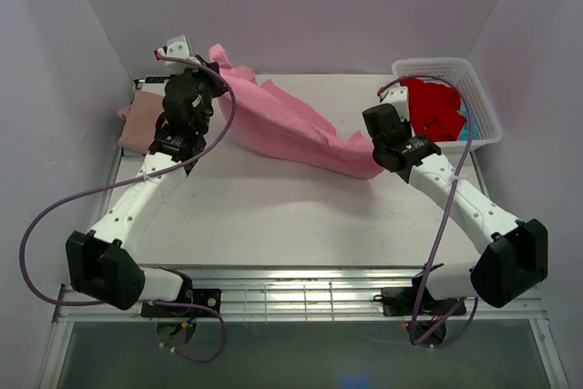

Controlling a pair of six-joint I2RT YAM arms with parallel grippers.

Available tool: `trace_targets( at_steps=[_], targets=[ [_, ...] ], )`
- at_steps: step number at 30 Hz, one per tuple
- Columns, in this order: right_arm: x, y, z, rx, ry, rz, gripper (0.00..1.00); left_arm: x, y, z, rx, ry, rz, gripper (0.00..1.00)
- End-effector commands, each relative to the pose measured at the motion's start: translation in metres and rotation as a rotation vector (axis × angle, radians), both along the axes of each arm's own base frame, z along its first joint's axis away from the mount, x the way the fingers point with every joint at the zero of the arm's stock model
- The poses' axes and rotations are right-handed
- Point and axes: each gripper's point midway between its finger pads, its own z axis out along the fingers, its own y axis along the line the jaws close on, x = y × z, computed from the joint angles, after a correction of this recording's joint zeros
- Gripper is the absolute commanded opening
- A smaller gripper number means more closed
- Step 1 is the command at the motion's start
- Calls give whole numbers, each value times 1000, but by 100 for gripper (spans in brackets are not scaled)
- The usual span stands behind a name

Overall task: Fold and stack the t-shirts
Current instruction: Flatten out the tshirt

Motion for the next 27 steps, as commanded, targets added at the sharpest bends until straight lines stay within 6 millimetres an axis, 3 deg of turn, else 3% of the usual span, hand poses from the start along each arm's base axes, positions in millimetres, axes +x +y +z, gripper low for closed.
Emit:
trace_targets(
  at_steps=[1, 2, 5, 7, 8, 10, 11, 13, 15, 17, 21, 26, 27],
  targets=[
    [11, -8, 51, 49, -135, -27, 8, -28, 28, -1, 58, 41, 81, 10],
    [8, -10, 60, 64, -159, -26, 8, -34, 32, -8, 52, 63, 92, 10],
    [-5, -11, 71, 115, -192, 0, 8, -67, 42, -57, -1, 188, 109, 10],
    [-17, -14, 64, 127, -162, 9, 8, -89, 46, -96, -64, 275, 118, 11],
    [-24, -17, 67, 141, -173, 8, 8, -107, 50, -130, -76, 334, 127, 13],
    [-33, -20, 58, 150, -156, 6, 8, -131, 53, -179, -124, 460, 145, 21],
    [-39, -22, 59, 157, -158, 8, 8, -146, 56, -212, -128, 535, 158, 32],
    [-45, -23, 54, 167, -152, 8, 8, -165, 58, -243, -144, 629, 184, 41],
    [-49, -26, 48, 166, -144, 5, 8, -177, 65, -256, -136, 669, 212, 52],
    [-49, -25, 41, 168, -131, 2, 8, -177, 66, -252, -129, 656, 215, 91],
    [-46, -19, 33, 180, -113, 11, 8, -160, 63, -241, -100, 611, 202, 88],
    [-45, -17, 26, 182, -93, 12, 8, -154, 48, -280, -67, 745, 158, 66],
    [-45, -17, 22, 179, -85, 12, 8, -155, 42, -286, -66, 764, 137, 57]
  ],
)
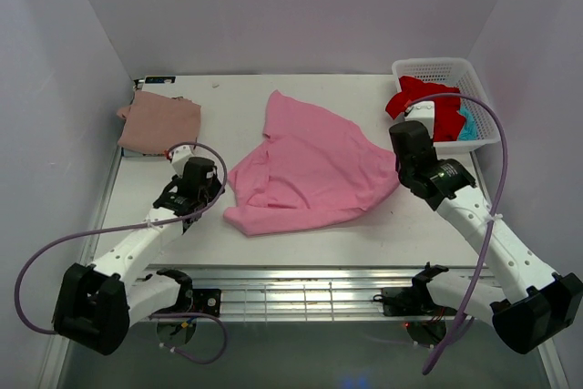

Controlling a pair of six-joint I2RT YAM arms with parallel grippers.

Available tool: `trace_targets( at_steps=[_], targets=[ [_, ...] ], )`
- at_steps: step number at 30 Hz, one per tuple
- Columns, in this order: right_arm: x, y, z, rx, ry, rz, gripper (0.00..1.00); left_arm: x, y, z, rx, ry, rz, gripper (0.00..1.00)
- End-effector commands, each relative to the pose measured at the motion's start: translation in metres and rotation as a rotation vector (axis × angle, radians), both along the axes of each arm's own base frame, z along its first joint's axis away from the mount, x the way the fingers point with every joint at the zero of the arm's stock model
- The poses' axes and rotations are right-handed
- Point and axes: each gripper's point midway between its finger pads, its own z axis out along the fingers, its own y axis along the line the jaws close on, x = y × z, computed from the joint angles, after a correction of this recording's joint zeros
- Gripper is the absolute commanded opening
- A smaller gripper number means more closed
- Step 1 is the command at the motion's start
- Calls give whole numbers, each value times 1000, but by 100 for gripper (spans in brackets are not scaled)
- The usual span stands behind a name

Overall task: Fold and stack the t-shirts
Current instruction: Flatten out the tshirt

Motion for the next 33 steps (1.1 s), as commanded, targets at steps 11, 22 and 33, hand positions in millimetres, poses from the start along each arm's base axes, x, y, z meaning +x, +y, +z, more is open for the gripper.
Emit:
trace_targets(
  at_steps=[11, 22, 33],
  targets=[
    [0, 6, -18, 48, 7, -2, 8, -42, -52, -59, -57, 163, -186, 47],
    [-2, 7, -28, 41, 34, 3, 8, -47, -69, -58, -94, 136, -237, 50],
    [-2, 7, -31, 40, 45, 4, 8, -41, -85, -57, -121, 116, -275, 49]
  ],
)
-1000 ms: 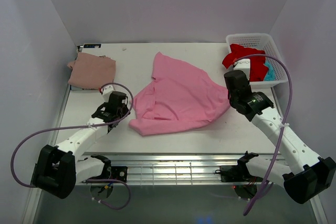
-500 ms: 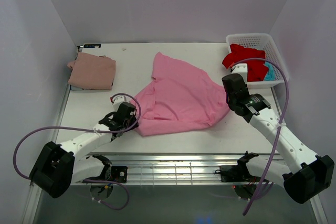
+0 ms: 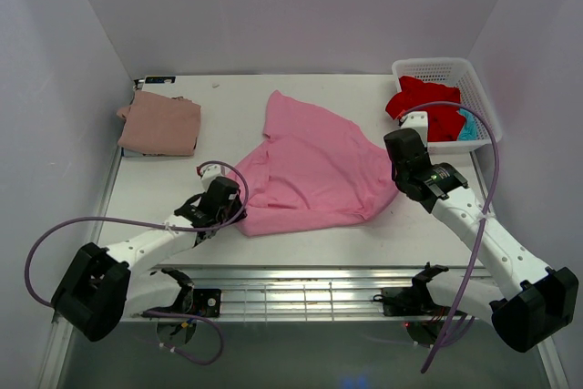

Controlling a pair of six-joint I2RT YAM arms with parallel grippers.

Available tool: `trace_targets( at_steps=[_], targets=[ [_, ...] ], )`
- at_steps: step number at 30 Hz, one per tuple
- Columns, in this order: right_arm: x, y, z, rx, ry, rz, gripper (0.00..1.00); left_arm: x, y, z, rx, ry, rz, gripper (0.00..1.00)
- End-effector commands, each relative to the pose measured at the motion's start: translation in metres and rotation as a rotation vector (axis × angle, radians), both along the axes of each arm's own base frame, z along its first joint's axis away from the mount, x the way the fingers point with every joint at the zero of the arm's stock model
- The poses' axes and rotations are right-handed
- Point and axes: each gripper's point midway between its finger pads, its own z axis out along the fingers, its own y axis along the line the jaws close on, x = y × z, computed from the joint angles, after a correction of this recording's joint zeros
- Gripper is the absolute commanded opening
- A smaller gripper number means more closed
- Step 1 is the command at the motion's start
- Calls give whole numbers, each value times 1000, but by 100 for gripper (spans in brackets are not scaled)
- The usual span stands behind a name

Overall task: Fold and stack the t-shirts
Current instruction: Flatten out the tshirt

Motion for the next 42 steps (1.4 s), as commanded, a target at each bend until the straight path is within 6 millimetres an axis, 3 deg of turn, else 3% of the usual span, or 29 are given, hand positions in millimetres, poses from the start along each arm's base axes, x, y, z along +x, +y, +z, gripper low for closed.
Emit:
trace_targets(
  at_steps=[1, 4, 6, 9, 12, 15, 16, 19, 20, 22, 23, 27, 29, 30, 31, 32, 33, 34, 35, 36, 40, 42],
  targets=[
    [5, 1, 5, 20, -34, -15, 8, 3, -11, 1, -40, -15, -15, 49],
    [5, 0, 7, 18, -37, -18, 8, 0, -10, -9, -20, 18, -18, 47],
    [5, 0, 8, 19, -42, -19, 8, -4, -9, -16, -6, 40, -23, 40],
    [5, 0, 10, 20, -45, -19, 8, -4, -6, -12, 1, 23, 1, 0],
    [6, 2, 9, 23, -40, -12, 8, 1, 0, 1, 13, -30, 22, 0],
    [12, 6, 11, 23, -39, -2, 8, 22, -1, 38, 29, -125, 27, 0],
    [15, 8, 13, 24, -44, 2, 8, 38, -6, 66, 24, -189, 40, 0],
    [25, 13, 20, 16, -51, 13, 8, 63, -7, 108, 71, -284, 51, 0],
    [27, 13, 22, 13, -54, 15, 8, 77, -13, 139, 55, -341, 58, 0],
    [32, 15, 35, 8, -75, 21, 8, 88, -14, 168, 69, -402, 56, 0],
    [32, 14, 38, 4, -78, 20, 8, 95, -14, 192, 61, -451, 73, 0],
    [31, 10, 61, -2, -118, 17, 8, 93, -5, 225, 67, -534, 84, 0],
    [28, 9, 65, 3, -126, 18, 8, 84, 2, 224, 58, -541, 100, 0],
    [22, 7, 68, 12, -127, 20, 8, 76, 7, 207, 66, -514, 101, 0],
    [20, 6, 69, 21, -130, 19, 8, 66, 14, 210, 42, -532, 111, 0],
    [16, 6, 67, 30, -126, 23, 8, 57, 18, 197, 23, -502, 127, 0],
    [11, 3, 69, 38, -133, 22, 8, 45, 24, 169, 33, -448, 134, 0],
    [9, 3, 67, 40, -131, 21, 8, 34, 30, 162, 6, -435, 146, 0],
    [6, 1, 65, 39, -128, 19, 8, 21, 35, 141, -13, -370, 178, 0],
    [4, -1, 65, 39, -130, 13, 8, 7, 37, 107, -9, -295, 167, 0],
    [-2, -2, 54, 35, -94, 12, 8, -27, 44, 43, -31, -146, 180, 0],
    [-4, -3, 52, 41, -88, 4, 8, -28, 39, 46, -57, -142, 176, 0]
  ],
)
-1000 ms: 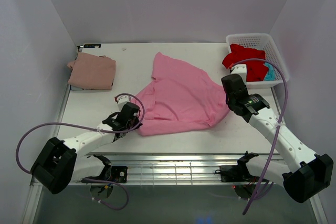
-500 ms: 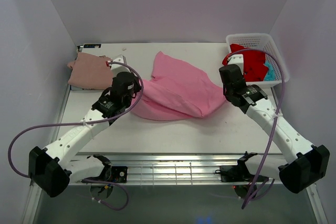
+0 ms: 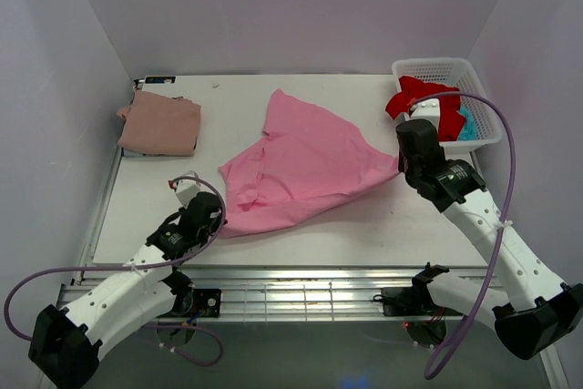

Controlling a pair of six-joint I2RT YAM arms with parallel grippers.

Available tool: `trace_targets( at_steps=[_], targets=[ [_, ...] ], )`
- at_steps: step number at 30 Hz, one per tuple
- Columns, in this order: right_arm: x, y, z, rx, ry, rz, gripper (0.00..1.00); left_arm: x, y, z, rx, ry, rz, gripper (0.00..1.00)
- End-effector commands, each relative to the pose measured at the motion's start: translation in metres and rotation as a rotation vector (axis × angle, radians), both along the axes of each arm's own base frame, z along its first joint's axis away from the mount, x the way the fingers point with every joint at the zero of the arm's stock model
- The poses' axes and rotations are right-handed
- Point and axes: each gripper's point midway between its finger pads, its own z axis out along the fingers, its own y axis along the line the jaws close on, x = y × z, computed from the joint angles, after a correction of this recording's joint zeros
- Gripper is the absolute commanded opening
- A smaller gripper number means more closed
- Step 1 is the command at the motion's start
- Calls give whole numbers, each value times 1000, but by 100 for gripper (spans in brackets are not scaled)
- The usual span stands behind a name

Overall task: Fold and stack the t-shirts
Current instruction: Flatten out the tshirt

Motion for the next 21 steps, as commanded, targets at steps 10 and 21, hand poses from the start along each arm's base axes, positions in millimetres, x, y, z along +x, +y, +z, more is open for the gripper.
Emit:
trace_targets(
  at_steps=[10, 21],
  targets=[
    [-6, -7, 105, 84, -229, 9, 8, 36, 27, 185, 18, -377, 164, 0],
    [-107, -19, 305, 256, -712, 314, 8, -52, 25, 412, -150, -926, -220, 0]
  ],
)
